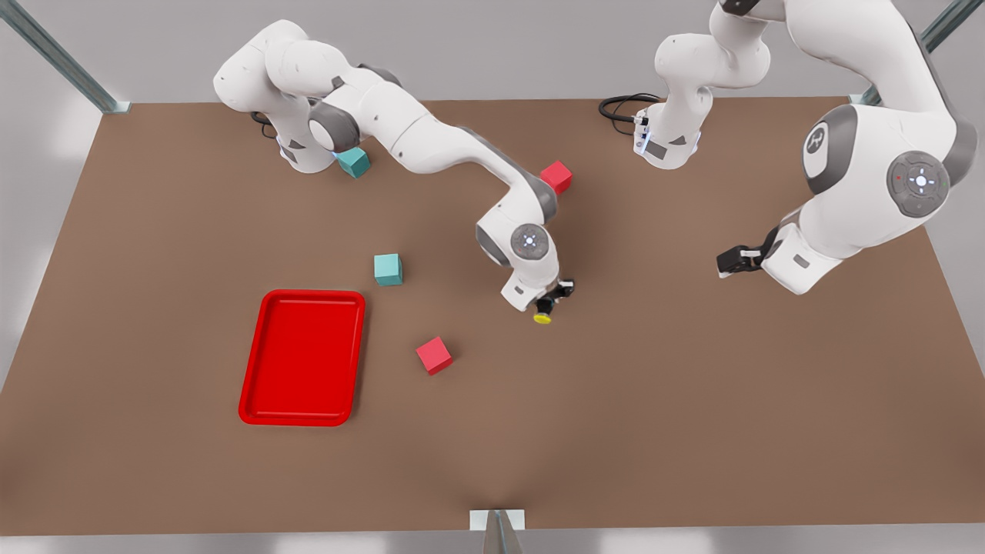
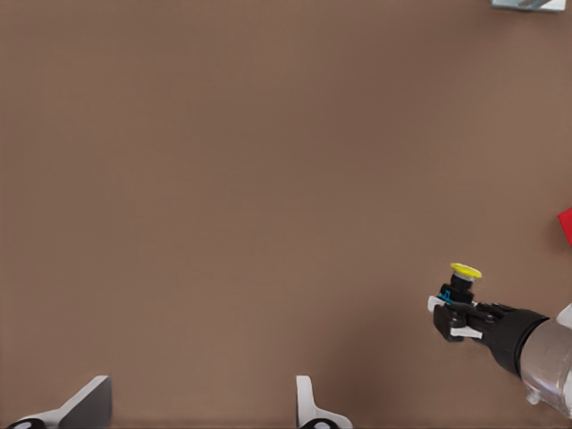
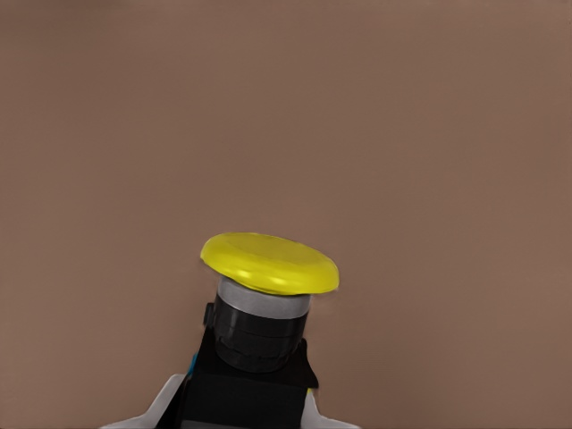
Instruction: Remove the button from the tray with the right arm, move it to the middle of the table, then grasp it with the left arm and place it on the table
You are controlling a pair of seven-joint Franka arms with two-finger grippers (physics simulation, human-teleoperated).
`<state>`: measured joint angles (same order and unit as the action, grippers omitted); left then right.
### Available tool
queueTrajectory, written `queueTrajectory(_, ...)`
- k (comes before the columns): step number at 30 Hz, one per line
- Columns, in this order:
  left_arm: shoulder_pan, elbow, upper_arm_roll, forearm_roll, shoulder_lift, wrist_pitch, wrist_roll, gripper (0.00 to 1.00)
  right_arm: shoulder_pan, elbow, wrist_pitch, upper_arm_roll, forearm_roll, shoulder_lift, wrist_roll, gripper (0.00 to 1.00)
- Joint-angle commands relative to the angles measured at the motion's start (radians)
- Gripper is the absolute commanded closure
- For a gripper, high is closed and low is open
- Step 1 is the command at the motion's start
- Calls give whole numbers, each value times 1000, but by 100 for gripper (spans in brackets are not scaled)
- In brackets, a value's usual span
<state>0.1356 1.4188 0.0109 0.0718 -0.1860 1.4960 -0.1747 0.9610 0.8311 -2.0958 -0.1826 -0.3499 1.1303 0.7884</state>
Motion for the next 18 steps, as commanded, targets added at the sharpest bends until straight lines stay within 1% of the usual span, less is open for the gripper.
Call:
queueTrajectory(1,1,0,0,-1,-3,-2,-28,0,-21,-12,-176,0,5,23,423,55)
queueTrajectory(2,2,0,0,-1,-3,-2,-29,0,-30,-13,-199,0,5,28,446,48)
queueTrajectory(3,-1,0,0,-1,-23,1,-29,0,-33,-27,-201,2,5,39,450,0)
queueTrajectory(7,-1,-1,0,0,-36,3,-28,0,-42,-27,-69,2,5,0,423,0)
queueTrajectory(8,4,-3,0,0,-36,1,-28,0,-42,-15,-43,3,6,-36,422,0)
queueTrajectory(9,4,-3,0,0,-32,0,-28,0,-54,8,-29,6,6,-105,376,0)
queueTrajectory(10,4,-3,-3,2,-35,3,-19,0,-76,123,-10,32,9,-205,301,0)
queueTrajectory(11,7,-3,-11,3,-36,13,-8,0,-90,299,3,35,11,-340,164,0)
queueTrajectory(12,7,-26,-35,2,-40,16,-6,0,-122,431,68,40,17,-454,36,0)
queueTrajectory(13,21,-31,-57,-1,-56,23,-3,0,-195,569,115,74,37,-575,-84,0)
queueTrajectory(15,142,-49,-75,0,-81,29,6,0,-356,801,174,78,134,-768,-307,0)
queueTrajectory(16,223,-118,-75,0,-125,24,4,0,-465,862,194,78,169,-828,-435,0)
queueTrajectory(18,321,-143,-74,-1,-196,84,20,0,-672,945,211,75,296,-926,-739,0)
